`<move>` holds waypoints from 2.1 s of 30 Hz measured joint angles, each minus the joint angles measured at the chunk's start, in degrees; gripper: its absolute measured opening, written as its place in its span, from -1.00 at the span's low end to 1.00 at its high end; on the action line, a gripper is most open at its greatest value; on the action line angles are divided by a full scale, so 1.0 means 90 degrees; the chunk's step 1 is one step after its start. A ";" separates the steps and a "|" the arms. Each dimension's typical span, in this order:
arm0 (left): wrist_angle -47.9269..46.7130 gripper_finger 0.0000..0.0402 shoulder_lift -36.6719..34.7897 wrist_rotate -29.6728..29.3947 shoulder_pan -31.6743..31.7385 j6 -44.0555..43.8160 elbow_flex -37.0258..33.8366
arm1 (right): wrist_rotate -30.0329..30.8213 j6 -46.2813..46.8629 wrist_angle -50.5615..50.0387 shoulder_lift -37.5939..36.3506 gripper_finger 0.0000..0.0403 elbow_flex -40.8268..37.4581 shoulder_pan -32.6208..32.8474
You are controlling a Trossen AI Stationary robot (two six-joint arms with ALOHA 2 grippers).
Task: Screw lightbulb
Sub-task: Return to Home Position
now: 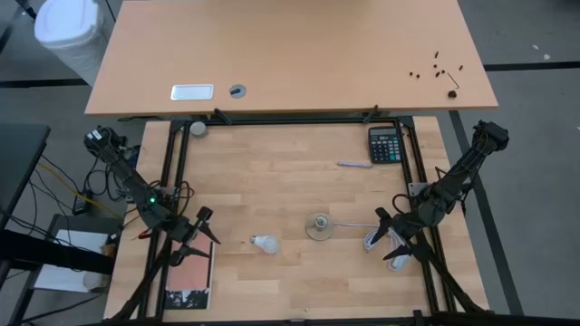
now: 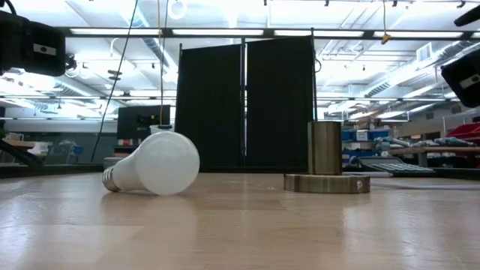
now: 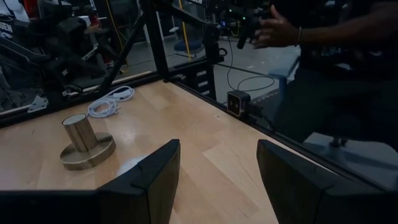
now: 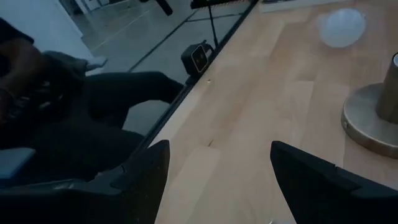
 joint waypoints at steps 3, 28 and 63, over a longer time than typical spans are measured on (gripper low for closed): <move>-0.0009 0.09 0.0002 -0.0001 0.0000 0.0000 0.0000 | 0.0000 0.0012 -0.0009 -0.0003 0.43 0.0000 0.0003; -0.0009 0.09 0.0002 0.0000 0.0000 0.0000 0.0000 | -0.1411 -0.0622 0.0941 -0.0950 0.43 -0.0029 -0.0335; 0.0175 0.09 0.0037 -0.0003 0.0000 -0.0002 0.0000 | -0.0159 -0.2212 0.0013 -0.3430 0.43 -0.0889 -0.2502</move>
